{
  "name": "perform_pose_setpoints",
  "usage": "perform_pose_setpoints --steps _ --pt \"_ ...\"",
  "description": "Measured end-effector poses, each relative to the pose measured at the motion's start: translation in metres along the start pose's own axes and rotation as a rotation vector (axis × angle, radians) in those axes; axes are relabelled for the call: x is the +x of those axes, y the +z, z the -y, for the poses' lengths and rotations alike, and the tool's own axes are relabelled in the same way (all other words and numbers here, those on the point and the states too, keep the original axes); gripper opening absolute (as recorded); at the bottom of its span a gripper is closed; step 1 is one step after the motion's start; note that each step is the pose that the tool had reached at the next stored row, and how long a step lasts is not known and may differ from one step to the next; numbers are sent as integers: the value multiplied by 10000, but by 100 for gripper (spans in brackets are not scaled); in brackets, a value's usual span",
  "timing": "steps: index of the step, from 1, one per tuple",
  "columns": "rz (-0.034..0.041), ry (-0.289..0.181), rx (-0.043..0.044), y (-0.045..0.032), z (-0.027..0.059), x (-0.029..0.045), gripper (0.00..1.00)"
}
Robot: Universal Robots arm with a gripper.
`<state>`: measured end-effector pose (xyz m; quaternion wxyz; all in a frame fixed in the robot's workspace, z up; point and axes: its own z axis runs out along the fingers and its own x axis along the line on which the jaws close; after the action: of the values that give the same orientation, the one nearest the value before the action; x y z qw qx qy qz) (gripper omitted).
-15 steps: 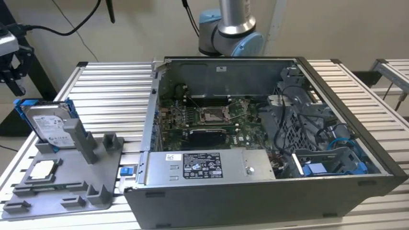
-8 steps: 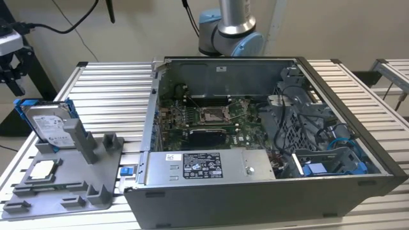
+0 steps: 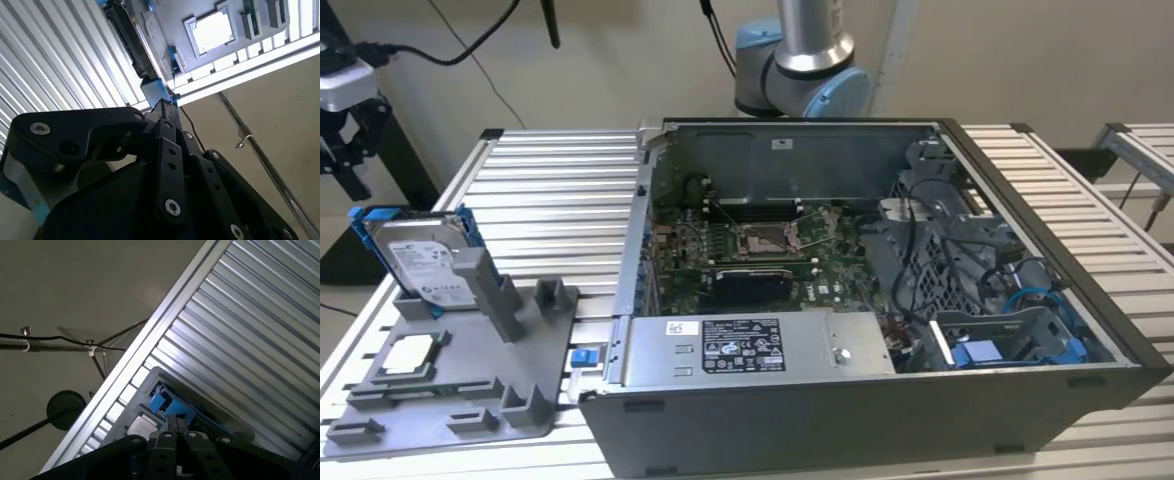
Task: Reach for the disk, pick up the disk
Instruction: 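Pick up the disk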
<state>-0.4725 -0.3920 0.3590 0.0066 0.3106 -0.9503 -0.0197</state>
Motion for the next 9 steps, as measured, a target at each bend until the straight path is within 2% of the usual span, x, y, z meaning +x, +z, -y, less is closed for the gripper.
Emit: perform_pose_setpoints --steps 9 --pt "-51 -1198 0 -3 0 0 0"
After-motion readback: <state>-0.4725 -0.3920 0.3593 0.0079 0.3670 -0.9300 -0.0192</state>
